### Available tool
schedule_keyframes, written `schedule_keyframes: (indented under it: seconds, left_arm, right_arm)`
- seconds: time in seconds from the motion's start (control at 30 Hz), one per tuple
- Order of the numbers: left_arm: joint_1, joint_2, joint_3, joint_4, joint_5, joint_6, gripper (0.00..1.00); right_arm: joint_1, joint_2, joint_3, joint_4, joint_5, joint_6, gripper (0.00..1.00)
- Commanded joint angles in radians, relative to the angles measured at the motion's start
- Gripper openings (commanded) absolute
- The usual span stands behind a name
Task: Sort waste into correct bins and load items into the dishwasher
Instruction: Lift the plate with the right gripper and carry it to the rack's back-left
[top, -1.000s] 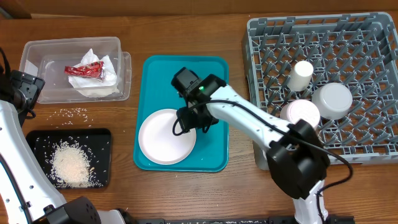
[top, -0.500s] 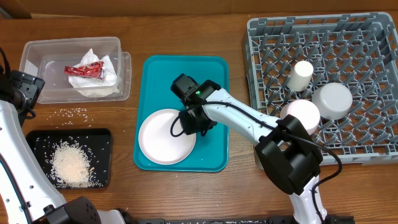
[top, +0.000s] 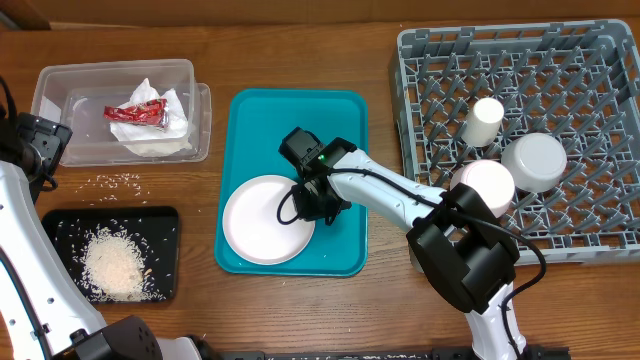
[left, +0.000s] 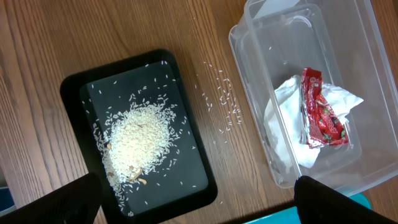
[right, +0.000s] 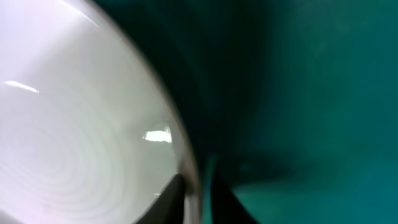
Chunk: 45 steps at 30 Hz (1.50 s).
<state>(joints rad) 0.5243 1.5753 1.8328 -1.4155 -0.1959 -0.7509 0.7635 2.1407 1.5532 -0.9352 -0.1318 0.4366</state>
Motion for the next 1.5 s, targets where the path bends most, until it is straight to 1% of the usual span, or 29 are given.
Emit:
schedule_keyframes:
  seconds: [0.0,0.03,0.2,0.47,0.6,0.73,0.87,1.03,1.17,1.47]
  left_arm:
    - [0.005,0.006,-0.004,-0.001,-0.014,0.014,1.0]
    - [0.005,0.006,-0.004,-0.001,-0.014,0.014,1.0]
    - [0.005,0.006,-0.004,-0.001,-0.014,0.014,1.0]
    - [0.005,0.006,-0.004,-0.001,-0.014,0.014,1.0]
    - [0.005,0.006,-0.004,-0.001,-0.014,0.014,1.0]
    - [0.005,0.006,-0.004,-0.001,-0.014,0.014,1.0]
    - [0.005,0.006,-0.004,-0.001,-0.014,0.014,1.0]
    - [0.005,0.006,-0.004,-0.001,-0.014,0.014,1.0]
    - [0.005,0.006,-0.004,-0.001,-0.014,0.014,1.0]
    - [0.005,0.006,-0.004,-0.001,-0.014,0.014,1.0]
  right_arm:
    - [-0.01,0.014,0.038,-0.038,0.008,0.014,0.08]
    - [-0.019,0.014,0.062,-0.061,0.008,0.013,0.04]
    - [-0.093,0.001,0.247,-0.222,0.087,0.013,0.04]
    - [-0.29,-0.011,0.696,-0.514,0.372,0.006,0.04]
    - [-0.396,-0.011,0.829,-0.583,0.521,0.006,0.04]
    - [-0.498,-0.011,0.842,-0.584,0.687,0.006,0.04]
    - [-0.571,0.003,0.84,-0.567,0.782,0.006,0.04]
    - [-0.621,0.016,0.838,-0.504,0.793,0.005,0.04]
    - [-0.628,0.016,0.808,-0.43,0.793,0.002,0.04]
    - [-0.612,0.017,0.66,-0.31,0.793,0.002,0.04]
